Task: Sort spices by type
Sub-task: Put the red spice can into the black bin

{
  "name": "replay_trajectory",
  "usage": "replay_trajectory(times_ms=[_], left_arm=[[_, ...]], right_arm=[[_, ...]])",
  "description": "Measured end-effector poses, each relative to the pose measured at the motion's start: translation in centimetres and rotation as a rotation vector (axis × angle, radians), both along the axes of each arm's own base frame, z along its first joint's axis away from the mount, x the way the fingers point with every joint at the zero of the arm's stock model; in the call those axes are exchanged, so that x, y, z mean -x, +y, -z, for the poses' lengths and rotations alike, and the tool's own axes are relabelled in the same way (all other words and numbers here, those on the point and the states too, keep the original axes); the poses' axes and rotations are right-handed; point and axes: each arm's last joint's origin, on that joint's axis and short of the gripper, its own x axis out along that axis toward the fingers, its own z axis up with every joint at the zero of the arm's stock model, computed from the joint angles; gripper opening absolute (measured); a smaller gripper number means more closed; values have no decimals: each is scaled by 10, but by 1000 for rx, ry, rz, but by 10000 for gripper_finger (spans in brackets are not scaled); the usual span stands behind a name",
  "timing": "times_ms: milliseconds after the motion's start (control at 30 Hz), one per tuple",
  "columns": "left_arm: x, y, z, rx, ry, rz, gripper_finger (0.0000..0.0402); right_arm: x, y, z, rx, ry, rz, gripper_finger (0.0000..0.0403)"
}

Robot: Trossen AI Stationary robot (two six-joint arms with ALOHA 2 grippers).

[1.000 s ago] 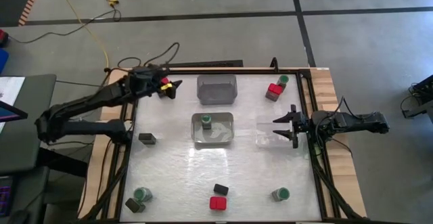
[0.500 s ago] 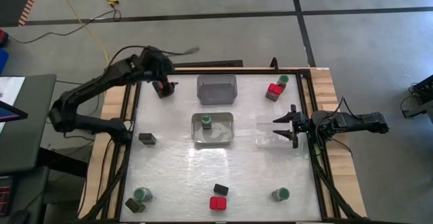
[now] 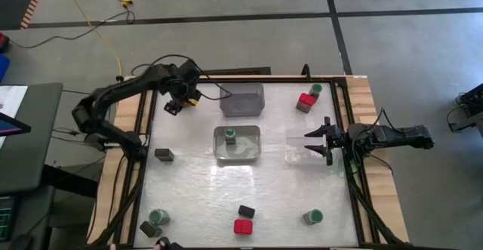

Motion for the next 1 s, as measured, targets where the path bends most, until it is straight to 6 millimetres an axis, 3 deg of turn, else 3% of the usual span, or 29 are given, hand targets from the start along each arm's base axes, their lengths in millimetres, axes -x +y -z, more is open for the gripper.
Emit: replay_trajectory(times_ms=[300,500,1000], left_arm=[[-12,15,30,-53,226,49,370],[-19,21,36,-71,200,44,370],[-10,35,46,-68,189,78,370]], right_arm=[[0,0,0,0,0,0,249],[0,0,0,0,0,0,249],[0,0,0,0,0,0,249]])
